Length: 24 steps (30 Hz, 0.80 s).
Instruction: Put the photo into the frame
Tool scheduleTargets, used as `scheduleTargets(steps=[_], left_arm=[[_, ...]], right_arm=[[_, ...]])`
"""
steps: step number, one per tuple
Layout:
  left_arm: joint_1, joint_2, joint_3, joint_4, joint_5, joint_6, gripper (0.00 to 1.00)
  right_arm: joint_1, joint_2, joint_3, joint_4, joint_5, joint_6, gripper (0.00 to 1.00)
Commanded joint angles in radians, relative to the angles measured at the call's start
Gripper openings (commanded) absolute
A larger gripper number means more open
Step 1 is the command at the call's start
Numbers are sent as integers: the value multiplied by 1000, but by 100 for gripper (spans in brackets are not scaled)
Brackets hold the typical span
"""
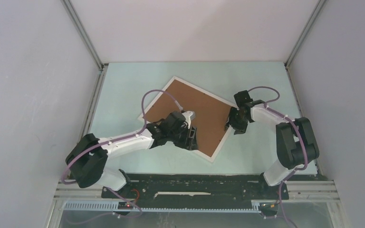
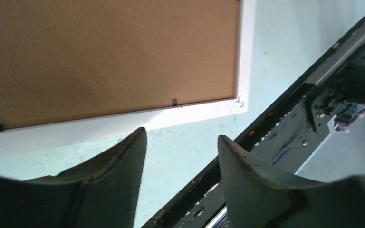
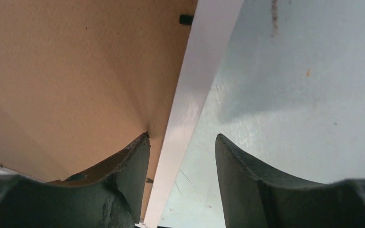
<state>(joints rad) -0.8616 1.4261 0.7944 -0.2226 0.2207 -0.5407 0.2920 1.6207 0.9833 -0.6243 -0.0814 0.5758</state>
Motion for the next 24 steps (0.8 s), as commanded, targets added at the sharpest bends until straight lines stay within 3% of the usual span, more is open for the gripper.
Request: scheduleTargets(steps=[1,6,8,11,16,21,24], left_arm=[[-26,-65,88,-26,-1,87,67],[-57,-111,83,-40,-78,169,81],[-78,-129,70,-38,-159,203,90],[-124,-159,33,2,-300,254,94],[-227,-182,-75,206,-480,360,95],[-315,-201,-238,509,-440,530,98],[-368,-177,-245,511,-435,639,99]], right_arm=[[-12,53,-21,152,-82,54,58],[-39,107,-37,170,-122,87,37],[-42,82,-79,202,-149,105,23],[-32,25,-108,217,-167,121,0],[-33,-75,-105,182,-225,120,0],[-72,-141,-100,145,-328,137,0],[-94,-167,-97,128,-364,138,0]])
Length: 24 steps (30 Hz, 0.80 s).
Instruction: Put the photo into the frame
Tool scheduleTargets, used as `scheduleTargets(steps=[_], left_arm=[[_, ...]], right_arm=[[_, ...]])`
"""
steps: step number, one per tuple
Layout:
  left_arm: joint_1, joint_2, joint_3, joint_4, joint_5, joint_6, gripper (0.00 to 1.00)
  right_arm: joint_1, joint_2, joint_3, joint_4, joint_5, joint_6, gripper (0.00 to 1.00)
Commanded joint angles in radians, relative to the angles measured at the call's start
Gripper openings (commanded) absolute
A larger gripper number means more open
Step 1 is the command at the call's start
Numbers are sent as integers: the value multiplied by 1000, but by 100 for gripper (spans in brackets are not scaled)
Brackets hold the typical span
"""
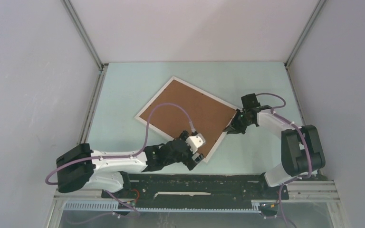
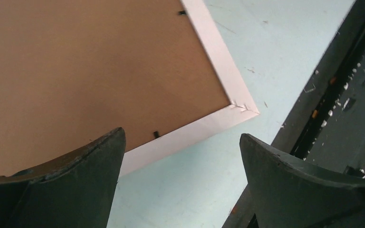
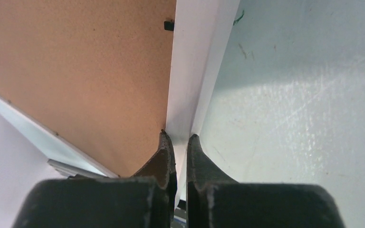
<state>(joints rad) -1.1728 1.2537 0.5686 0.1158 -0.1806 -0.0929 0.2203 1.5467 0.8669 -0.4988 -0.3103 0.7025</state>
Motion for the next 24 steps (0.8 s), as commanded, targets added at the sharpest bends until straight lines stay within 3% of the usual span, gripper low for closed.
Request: scheduleTargets(steps=[1,7,11,13,14,16,18,21,24], left_arm=[[-81,1,-23,169,-33,234,99],[-223,49,-97,245,-176,442,100],[-255,108,-116,296,-238,480,100],[-256,92,-109,280,-268,420,100],[-254,69,-114,274,-260,390,100],[-254,14,-144,303,-236,349,100],[-254,-15,-161,314,-255,300,100],[-254,-90,-204,336,-249,259,100],[-249,-161,-250,348,-232,245,100]], right_arm=[[-24,-101,24,-12,-126,5,0],[-26,-99,40,-42,-129,-10,0],[-25,-91,43,-44,-151,-6,0],[-28,-84,56,-59,-142,-23,0],[-27,-81,69,-79,-102,-39,4],[-14,-73,88,-111,14,-64,56],[-7,-44,92,-109,30,-63,81],[29,35,119,-114,-23,-61,86],[80,81,123,-75,-72,-51,79]])
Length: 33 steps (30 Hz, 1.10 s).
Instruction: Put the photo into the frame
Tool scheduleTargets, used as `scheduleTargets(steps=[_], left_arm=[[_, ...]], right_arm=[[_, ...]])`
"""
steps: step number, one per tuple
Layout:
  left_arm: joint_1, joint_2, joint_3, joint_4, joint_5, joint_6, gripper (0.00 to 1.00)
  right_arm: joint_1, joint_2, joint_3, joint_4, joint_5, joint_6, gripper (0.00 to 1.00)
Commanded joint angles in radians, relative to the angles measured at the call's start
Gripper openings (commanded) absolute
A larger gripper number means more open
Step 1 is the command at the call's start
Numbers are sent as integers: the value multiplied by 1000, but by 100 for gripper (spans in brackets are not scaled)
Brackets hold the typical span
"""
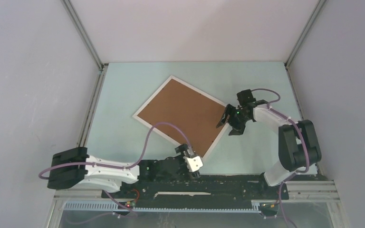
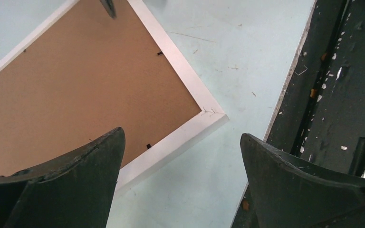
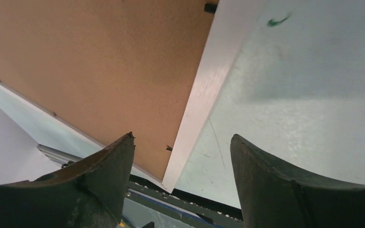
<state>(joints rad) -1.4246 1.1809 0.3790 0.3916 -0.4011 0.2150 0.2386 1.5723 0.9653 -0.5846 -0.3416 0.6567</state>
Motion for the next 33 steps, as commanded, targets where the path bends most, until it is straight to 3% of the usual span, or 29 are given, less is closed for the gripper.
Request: scheduleTargets(steps=[1,3,4,11,20,30,33], left_arm=[[5,-107,-73,68,-6,-62,100],[10,-152,-94,58,-4,-62,100],[13,-177,-104,51,-5,-61,100],[25,-308,-158,43,27,-74,100],[24,-236,-140,58,50,-42,100],[22,-98,-72,3,148,48,100],[4,-38,-56,29,118,64,100]], right_arm=[[73,68,23,16,-52,3,76],[84,86,17,23,-77,10,58],[86,95,14,22,-87,6,54],[87,175,15,-22,-131,-16,57],[81,278,36,-61,-217,51,2],[22,220,59,-166,-327,114,0],[22,236,62,-187,-361,101,0]])
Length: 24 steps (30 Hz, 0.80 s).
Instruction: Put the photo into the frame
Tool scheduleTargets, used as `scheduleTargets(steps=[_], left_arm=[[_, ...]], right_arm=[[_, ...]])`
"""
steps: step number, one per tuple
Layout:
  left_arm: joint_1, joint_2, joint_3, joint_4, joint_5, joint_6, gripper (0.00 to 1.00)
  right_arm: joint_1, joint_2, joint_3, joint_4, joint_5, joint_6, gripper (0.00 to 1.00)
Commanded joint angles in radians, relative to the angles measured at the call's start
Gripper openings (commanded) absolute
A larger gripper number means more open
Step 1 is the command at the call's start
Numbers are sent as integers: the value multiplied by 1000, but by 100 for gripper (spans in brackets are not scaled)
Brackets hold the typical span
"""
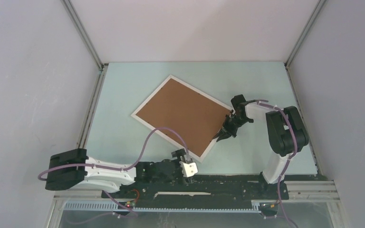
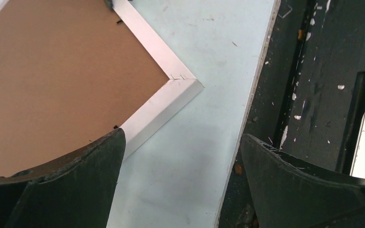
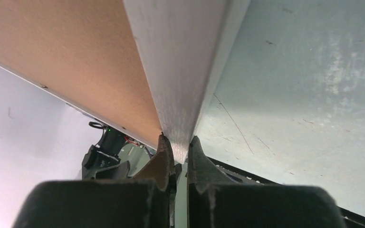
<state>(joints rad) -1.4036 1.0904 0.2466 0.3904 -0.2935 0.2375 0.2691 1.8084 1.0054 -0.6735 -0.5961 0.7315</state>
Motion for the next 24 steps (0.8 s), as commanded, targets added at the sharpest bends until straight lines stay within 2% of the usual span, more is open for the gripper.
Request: scheduleTargets(steps=[1,7,11,14,17,19,22,24], left_arm=[[-24,91,88,28,-15,55,100],[-73,320,128,161,-255,162,100],[-83,460,187,207,-360,223,99],[-85,396,168,206,-345,181,99],[-84,267,132,178,-298,100,100],[-77,198,123,157,-224,50,100],[-53,108,124,116,-143,-44,100],[-14,36,134,72,-86,-130,100]], right_arm=[[-4,0,22,-104,-113,23,0],[-18,-42,22,-143,-114,19,0],[-38,-47,24,-164,-119,1,0],[-47,-51,59,-189,-89,-80,0],[-50,-95,120,-235,115,-216,0],[-53,-132,136,-207,190,-276,16],[-54,-181,157,-97,284,-362,49],[-55,-181,190,-11,306,-441,66]])
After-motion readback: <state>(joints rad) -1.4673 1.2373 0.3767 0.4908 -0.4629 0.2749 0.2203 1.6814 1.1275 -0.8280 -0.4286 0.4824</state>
